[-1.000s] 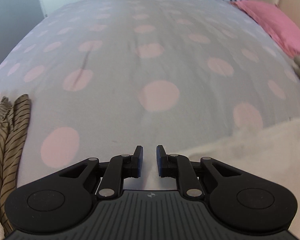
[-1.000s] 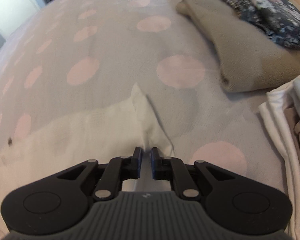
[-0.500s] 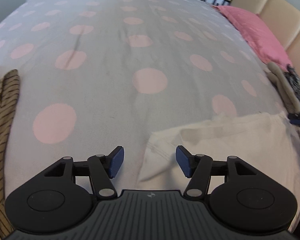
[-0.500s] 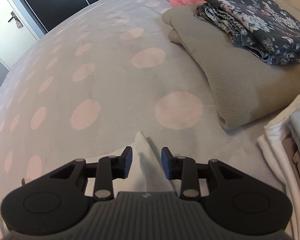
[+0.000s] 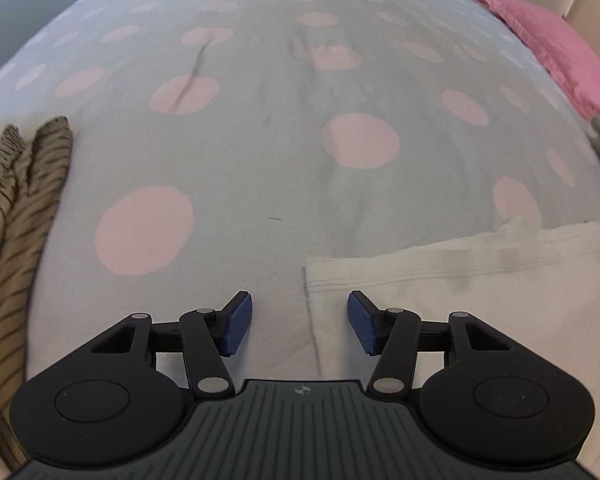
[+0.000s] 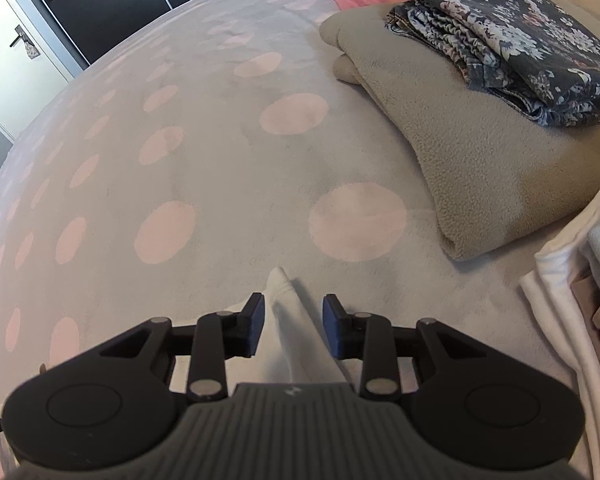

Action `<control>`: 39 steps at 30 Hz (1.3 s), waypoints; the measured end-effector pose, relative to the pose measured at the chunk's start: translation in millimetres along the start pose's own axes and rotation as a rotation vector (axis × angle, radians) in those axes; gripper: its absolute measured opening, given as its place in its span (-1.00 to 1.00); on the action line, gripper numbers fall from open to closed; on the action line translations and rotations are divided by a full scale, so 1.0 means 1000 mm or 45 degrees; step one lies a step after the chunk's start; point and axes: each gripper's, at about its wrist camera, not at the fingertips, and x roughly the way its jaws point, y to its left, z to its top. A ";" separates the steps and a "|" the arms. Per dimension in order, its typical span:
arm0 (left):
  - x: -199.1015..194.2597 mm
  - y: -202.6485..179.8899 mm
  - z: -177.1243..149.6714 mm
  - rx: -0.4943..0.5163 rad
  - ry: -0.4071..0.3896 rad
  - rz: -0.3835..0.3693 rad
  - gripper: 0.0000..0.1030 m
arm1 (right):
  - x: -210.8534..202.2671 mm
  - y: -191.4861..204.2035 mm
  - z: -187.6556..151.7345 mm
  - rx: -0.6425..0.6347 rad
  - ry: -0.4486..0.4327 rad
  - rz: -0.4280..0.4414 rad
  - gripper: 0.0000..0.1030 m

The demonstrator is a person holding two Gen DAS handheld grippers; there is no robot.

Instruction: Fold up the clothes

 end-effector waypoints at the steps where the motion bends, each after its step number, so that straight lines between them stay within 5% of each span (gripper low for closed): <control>1: 0.001 -0.001 0.000 0.004 0.002 0.000 0.00 | 0.001 -0.001 0.000 0.005 0.006 0.008 -0.32; 5: 0.004 -0.005 0.001 0.004 -0.007 0.007 -0.06 | 0.001 -0.004 0.000 0.013 0.005 -0.001 -0.34; 6: 0.004 -0.006 0.001 -0.001 -0.014 0.006 -0.13 | 0.002 -0.004 0.000 0.013 0.003 -0.006 -0.49; 8: 0.002 -0.008 0.004 -0.020 -0.033 -0.010 -0.65 | 0.001 -0.004 -0.001 0.022 0.005 0.003 -0.74; 10: 0.003 -0.011 0.006 -0.028 -0.036 -0.027 -0.83 | -0.001 -0.004 -0.001 0.027 0.005 0.015 -0.96; 13: -0.002 -0.017 0.008 -0.009 -0.071 -0.008 -0.97 | -0.009 -0.005 -0.001 0.027 -0.025 -0.004 -0.99; 24: -0.032 -0.034 0.021 0.004 -0.221 -0.014 -0.98 | -0.047 -0.020 -0.002 0.137 -0.171 -0.134 -1.00; 39: -0.006 -0.047 0.023 0.055 -0.163 0.143 -0.98 | -0.028 -0.029 0.000 0.112 -0.134 -0.184 -0.88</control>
